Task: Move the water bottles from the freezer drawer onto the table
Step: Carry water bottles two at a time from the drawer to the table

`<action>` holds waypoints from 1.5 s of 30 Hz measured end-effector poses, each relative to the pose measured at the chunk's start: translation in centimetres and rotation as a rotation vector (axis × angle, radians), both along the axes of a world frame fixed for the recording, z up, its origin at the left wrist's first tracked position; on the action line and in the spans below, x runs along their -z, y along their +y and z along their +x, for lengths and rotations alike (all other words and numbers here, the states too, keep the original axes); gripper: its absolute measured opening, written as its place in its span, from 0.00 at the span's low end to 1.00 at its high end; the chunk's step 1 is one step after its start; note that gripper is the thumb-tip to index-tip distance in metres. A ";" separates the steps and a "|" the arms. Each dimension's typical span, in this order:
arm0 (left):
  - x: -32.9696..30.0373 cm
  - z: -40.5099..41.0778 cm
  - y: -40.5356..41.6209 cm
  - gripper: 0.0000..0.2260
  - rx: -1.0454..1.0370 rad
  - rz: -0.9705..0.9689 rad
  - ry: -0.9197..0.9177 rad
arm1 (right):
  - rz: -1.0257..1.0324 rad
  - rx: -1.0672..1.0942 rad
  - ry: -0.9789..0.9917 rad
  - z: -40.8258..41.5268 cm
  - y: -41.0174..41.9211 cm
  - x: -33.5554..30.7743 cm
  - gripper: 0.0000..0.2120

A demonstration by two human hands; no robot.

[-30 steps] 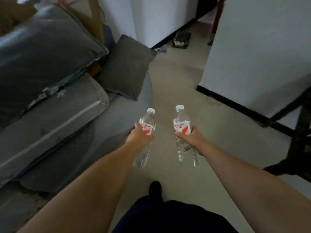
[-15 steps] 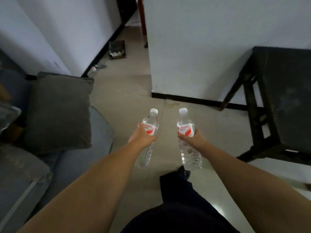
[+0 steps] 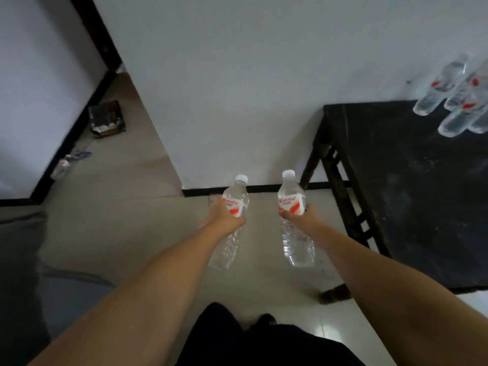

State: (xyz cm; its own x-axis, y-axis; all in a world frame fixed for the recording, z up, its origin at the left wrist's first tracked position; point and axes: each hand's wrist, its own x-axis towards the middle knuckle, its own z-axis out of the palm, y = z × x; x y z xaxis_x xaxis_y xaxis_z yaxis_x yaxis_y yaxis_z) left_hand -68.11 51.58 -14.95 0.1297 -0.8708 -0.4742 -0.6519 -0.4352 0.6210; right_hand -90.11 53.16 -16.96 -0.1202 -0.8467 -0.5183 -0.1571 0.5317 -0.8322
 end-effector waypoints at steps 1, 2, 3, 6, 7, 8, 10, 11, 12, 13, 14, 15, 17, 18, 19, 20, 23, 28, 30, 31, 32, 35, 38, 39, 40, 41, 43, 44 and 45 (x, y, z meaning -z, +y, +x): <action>0.3 -0.8 -1.5 0.33 0.024 0.006 -0.005 | 0.002 0.003 0.008 -0.6 -0.8 0.1 0.25; 0.5 -1.7 -3.3 0.31 0.054 0.020 -0.011 | 0.019 0.018 0.016 -1.3 -1.7 0.3 0.22; 0.6 -2.3 -4.6 0.31 0.077 0.026 -0.007 | 0.034 0.027 0.017 -1.7 -2.3 0.5 0.21; 0.8 -4.5 -9.7 0.36 0.201 0.049 -0.056 | 0.084 0.113 0.052 -3.3 -4.8 1.2 0.23; 0.9 -4.9 -10.9 0.37 0.232 0.053 -0.073 | 0.098 0.141 0.065 -3.7 -5.5 1.3 0.24; 1.1 -5.6 -12.7 0.38 0.264 0.062 -0.074 | 0.107 0.170 0.075 -4.2 -6.5 1.3 0.24; 0.9 -6.7 -16.7 0.37 0.339 0.054 -0.058 | 0.113 0.244 0.089 -5.3 -9.2 1.0 0.21; 0.8 -7.3 -19.2 0.37 0.383 0.033 -0.059 | 0.096 0.295 0.089 -5.8 -10.9 0.8 0.23; 0.5 -7.7 -21.5 0.36 0.419 0.019 -0.067 | 0.086 0.342 0.076 -6.2 -12.5 0.5 0.27; -0.1 -8.2 -23.7 0.36 0.458 0.004 -0.083 | 0.077 0.393 0.059 -6.6 -14.1 0.4 0.34; -0.7 -8.9 -26.4 0.35 0.499 -0.006 -0.097 | 0.075 0.455 0.042 -7.0 -15.9 0.0 0.41; -1.2 -9.3 -28.4 0.35 0.525 -0.017 -0.106 | 0.071 0.495 0.019 -7.2 -17.2 0.0 0.47; -2.4 -10.5 -32.2 0.35 0.587 -0.032 -0.103 | 0.041 0.560 -0.032 -7.6 -19.6 -0.1 0.51; -2.8 -10.9 -33.1 0.35 0.587 -0.029 -0.095 | 0.043 0.559 -0.038 -7.5 -20.0 -0.5 0.50; -3.0 -11.9 -35.4 0.35 0.613 -0.033 -0.098 | 0.039 0.594 -0.056 -7.5 -21.5 -0.9 0.48; -3.1 -12.6 -36.6 0.35 0.626 -0.031 -0.108 | 0.053 0.617 -0.066 -7.4 -22.1 -1.2 0.44; -3.3 -15.4 -38.7 0.36 0.682 -0.001 -0.108 | 0.062 0.691 -0.106 -8.4 -23.4 -1.2 0.33; -2.6 -21.1 -39.6 0.37 0.816 0.047 -0.092 | 0.085 0.844 -0.104 -11.8 -23.0 -1.5 0.37; -2.4 -24.3 -39.4 0.37 0.888 0.043 -0.093 | 0.080 0.901 -0.056 -14.1 -22.1 -1.6 0.44; -2.4 -26.0 -39.3 0.38 0.923 0.042 -0.094 | 0.072 0.931 -0.034 -15.4 -21.5 -1.4 0.47; -2.4 -27.9 -39.2 0.39 0.958 0.042 -0.097 | 0.067 0.964 -0.024 -17.0 -20.9 -1.1 0.49; -2.6 -33.7 -38.6 0.39 1.041 0.019 -0.106 | 0.067 1.058 0.011 -21.9 -19.0 -0.1 0.51; -3.0 -40.7 -37.3 0.37 1.113 0.005 -0.066 | 0.042 1.155 0.035 -27.0 -16.9 -0.5 0.51; -3.1 -42.4 -37.0 0.36 1.135 -0.002 -0.058 | 0.045 1.178 0.042 -27.9 -16.5 -1.3 0.46; -3.5 -44.5 -36.4 0.36 1.156 -0.004 -0.050 | 0.042 1.202 0.046 -29.1 -16.1 -2.3 0.40; -3.8 -46.6 -35.8 0.35 1.171 -0.001 -0.045 | 0.030 1.235 0.039 -30.3 -15.6 -2.9 0.35; -4.5 -51.9 -33.9 0.34 1.222 -0.007 -0.015 | 0.008 1.301 0.064 -34.4 -13.8 -3.3 0.32; -4.8 -53.4 -33.3 0.33 1.241 -0.003 0.012 | 0.007 1.319 0.085 -35.5 -13.4 -3.7 0.32; -5.2 -56.0 -32.2 0.32 1.259 0.002 0.049 | 0.000 1.350 0.113 -37.7 -12.5 -4.0 0.33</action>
State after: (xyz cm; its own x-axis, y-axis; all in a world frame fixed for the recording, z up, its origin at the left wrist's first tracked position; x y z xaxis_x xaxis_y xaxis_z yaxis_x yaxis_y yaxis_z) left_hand -124.09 19.36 -9.70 -0.8058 -0.3771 -0.4566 -0.5912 0.4683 0.6566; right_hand -127.82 40.63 -12.95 -0.8923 -0.0355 -0.4501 0.4158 0.3243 -0.8497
